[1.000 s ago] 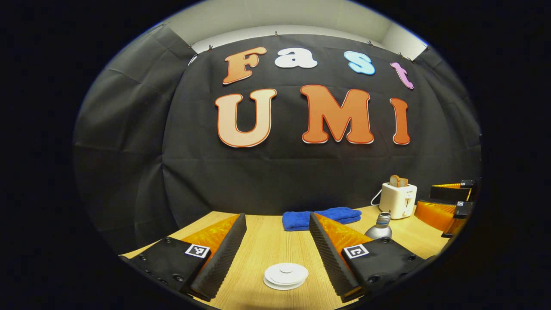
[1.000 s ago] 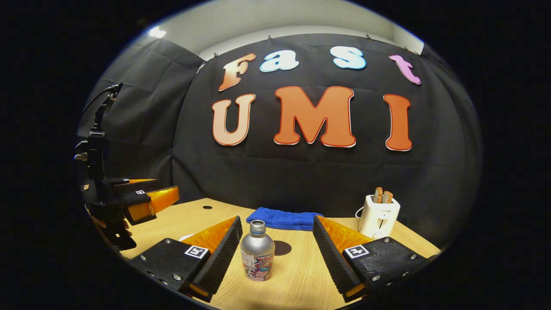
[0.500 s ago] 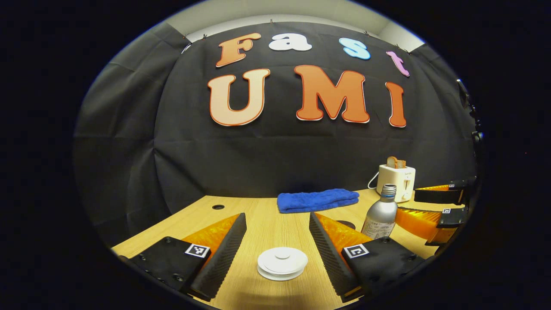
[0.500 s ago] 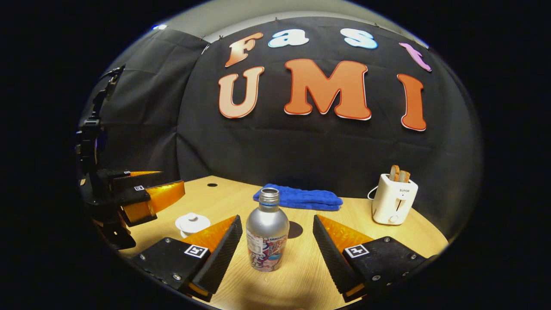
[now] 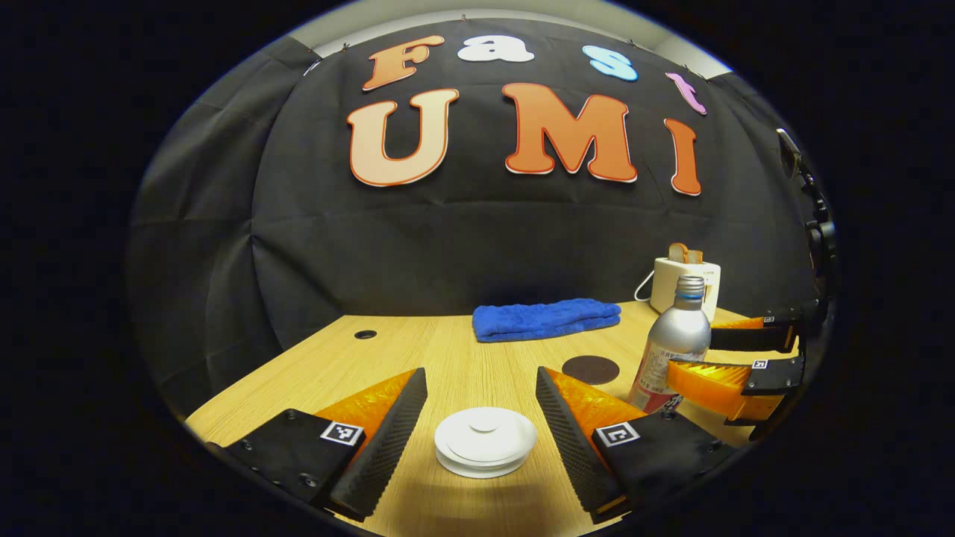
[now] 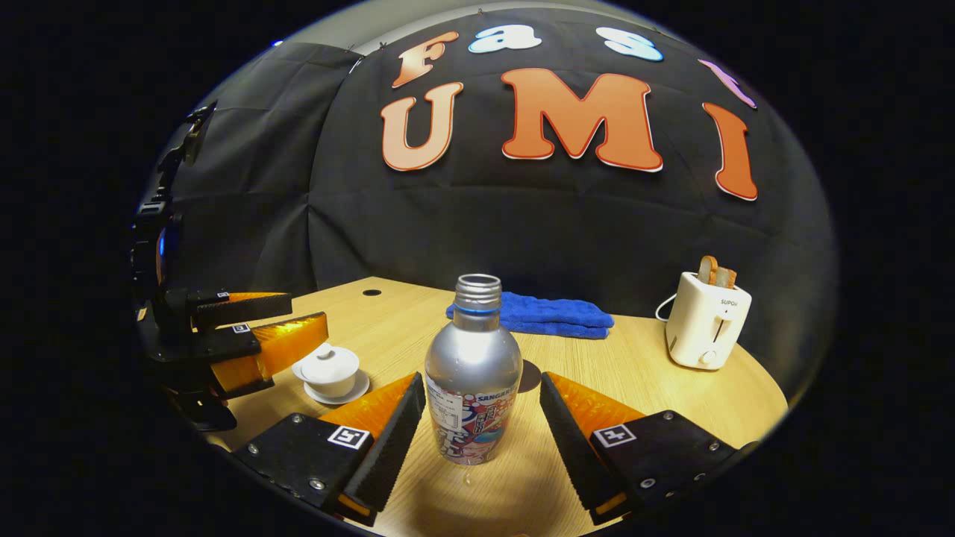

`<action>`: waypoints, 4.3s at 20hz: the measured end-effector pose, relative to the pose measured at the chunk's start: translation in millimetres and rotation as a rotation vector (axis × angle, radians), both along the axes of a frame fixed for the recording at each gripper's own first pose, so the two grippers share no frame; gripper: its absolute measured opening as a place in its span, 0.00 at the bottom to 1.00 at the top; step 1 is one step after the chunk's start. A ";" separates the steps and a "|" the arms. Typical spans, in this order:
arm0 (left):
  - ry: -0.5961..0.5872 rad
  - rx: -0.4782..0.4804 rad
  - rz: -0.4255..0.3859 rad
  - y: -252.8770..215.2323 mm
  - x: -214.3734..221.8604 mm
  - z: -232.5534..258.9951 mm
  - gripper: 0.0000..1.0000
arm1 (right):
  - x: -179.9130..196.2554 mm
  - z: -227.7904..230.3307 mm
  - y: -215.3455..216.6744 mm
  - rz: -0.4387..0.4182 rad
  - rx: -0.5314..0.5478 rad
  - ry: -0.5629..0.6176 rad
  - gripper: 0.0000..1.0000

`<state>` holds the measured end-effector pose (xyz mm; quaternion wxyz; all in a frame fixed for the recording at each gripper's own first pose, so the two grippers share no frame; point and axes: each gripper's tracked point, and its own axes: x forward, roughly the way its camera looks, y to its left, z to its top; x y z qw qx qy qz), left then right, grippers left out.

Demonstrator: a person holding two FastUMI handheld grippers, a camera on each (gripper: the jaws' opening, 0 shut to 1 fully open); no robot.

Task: Open the teacup lid with one hand, grasp the water bottle and pour water into the teacup with the other hand; after pouring, place the water bottle on the coaster and then close the teacup lid.

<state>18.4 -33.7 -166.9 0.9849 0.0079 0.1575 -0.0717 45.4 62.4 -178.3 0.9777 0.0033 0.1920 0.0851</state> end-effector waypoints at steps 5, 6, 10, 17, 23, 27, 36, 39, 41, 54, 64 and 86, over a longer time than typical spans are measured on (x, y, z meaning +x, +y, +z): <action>0.089 0.027 -0.009 -4.0 4.9 -33.0 0.90 | 4.0 -16.6 5.3 0.024 0.006 0.042 0.93; 0.103 0.021 -0.008 -4.8 6.6 -37.2 0.88 | 5.4 -18.5 4.8 0.021 0.008 0.046 0.93; 0.138 0.030 -0.002 -4.7 12.4 -49.1 0.88 | 14.4 -21.8 3.9 0.003 0.027 0.043 0.81; 0.142 0.029 -0.002 -5.9 16.9 -54.3 0.61 | 14.7 -26.7 5.1 0.014 0.044 0.059 0.76; 0.108 0.004 0.021 -1.6 20.0 -51.2 0.31 | 17.2 -23.3 -3.2 -0.005 0.024 0.065 0.78; 0.054 0.002 0.033 4.8 23.8 -33.5 0.29 | 18.7 -11.6 -9.4 -0.010 -0.037 0.044 0.78; -0.030 -0.026 0.072 32.1 14.0 4.9 0.29 | 22.1 22.1 -16.9 0.021 -0.401 -0.062 0.78; -0.054 -0.014 0.094 49.5 7.7 14.4 0.26 | 22.3 23.5 -5.1 0.054 -0.490 -0.081 0.78; -0.064 -0.007 0.110 61.4 1.4 18.8 0.29 | 26.7 23.4 1.8 0.077 -0.557 -0.096 0.78; -0.069 -0.024 0.182 119.6 -26.1 14.6 0.29 | 43.9 20.1 46.8 0.199 -1.036 -0.231 0.77; -0.069 -0.053 0.221 150.6 -34.8 12.1 0.29 | 56.4 15.1 73.4 0.301 -1.281 -0.332 0.77; -0.065 -0.073 0.257 179.8 -34.3 7.4 0.31 | 80.6 49.9 82.9 0.342 -1.703 -0.570 0.76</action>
